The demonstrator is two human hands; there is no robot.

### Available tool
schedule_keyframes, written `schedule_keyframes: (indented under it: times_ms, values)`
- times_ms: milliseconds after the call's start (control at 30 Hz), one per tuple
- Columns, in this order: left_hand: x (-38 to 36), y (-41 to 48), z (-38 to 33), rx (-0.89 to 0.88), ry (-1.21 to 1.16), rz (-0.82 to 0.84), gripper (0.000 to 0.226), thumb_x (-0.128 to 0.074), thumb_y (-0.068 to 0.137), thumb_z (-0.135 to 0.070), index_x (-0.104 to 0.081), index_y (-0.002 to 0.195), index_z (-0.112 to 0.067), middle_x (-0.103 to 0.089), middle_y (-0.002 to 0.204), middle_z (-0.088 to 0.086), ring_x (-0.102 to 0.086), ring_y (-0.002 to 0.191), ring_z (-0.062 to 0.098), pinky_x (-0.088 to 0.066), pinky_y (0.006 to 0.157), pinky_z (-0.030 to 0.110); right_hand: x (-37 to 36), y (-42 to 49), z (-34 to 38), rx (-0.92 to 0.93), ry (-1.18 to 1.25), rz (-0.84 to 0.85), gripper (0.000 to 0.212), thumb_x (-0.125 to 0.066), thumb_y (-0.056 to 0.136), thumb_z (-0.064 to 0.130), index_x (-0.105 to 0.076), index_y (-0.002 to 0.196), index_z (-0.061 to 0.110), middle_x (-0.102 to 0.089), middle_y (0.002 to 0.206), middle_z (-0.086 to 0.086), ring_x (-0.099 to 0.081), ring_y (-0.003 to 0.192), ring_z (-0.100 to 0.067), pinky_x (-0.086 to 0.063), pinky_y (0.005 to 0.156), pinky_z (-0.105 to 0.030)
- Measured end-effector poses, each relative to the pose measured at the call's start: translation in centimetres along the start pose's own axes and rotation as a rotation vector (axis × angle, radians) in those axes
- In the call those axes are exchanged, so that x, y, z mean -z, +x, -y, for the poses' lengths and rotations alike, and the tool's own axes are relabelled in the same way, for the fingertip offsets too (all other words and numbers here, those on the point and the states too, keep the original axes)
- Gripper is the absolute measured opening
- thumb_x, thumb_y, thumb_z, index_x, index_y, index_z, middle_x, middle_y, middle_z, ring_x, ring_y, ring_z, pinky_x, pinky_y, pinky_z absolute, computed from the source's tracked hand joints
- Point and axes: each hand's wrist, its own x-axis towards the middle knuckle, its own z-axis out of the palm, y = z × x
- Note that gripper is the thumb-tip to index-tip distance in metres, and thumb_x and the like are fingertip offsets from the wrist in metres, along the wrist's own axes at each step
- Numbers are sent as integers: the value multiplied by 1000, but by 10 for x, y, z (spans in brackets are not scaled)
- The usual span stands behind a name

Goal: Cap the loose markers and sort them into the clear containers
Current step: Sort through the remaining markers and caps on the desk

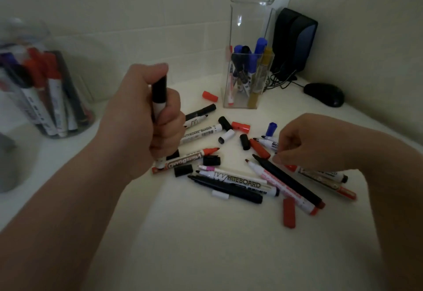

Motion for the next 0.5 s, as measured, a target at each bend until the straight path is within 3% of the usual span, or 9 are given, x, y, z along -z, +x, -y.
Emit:
schedule_keyframes:
  times_ms: [100, 200, 267, 367, 500]
  values:
    - [2, -2, -6, 47, -47, 1, 53, -30, 92, -52, -19, 53, -17, -10, 47, -3, -5, 44, 10, -7, 46, 18, -3, 0, 8, 7, -27, -13, 17, -69, 88, 44, -68, 78, 30, -64, 79, 11, -59, 76, -4, -44, 68, -22]
    - [7, 3, -4, 131, 66, 24, 60, -39, 94, -60, -27, 56, -16, -14, 50, 0, -10, 42, 12, -13, 44, 17, -3, 0, 13, -12, -58, -9, 17, -68, 88, 44, -67, 79, 30, -61, 81, 10, -57, 77, -5, -39, 65, -21]
    - [13, 4, 0, 152, 321, 52, 61, -49, 91, -65, -46, 63, -11, -31, 52, 5, -25, 43, 19, -26, 44, 25, -2, -2, 13, -38, -90, 4, 18, -67, 89, 44, -66, 79, 29, -61, 83, 9, -56, 77, -6, -37, 62, -20]
    - [17, 2, 1, 122, 692, 101, 38, -54, 99, -44, -67, 91, -9, -66, 69, 5, -62, 60, 22, -51, 62, 34, 0, -5, 13, -58, -113, 39, 16, -68, 89, 43, -66, 81, 30, -61, 85, 8, -56, 77, -6, -37, 62, -20]
    - [1, -7, 0, 143, 1118, 335, 27, -61, 92, -49, -72, 86, -26, -74, 76, -9, -69, 67, 2, -51, 68, 19, -3, -5, 18, -13, -126, 5, 16, -68, 88, 45, -64, 80, 32, -56, 85, 10, -52, 77, -5, -34, 60, -20]
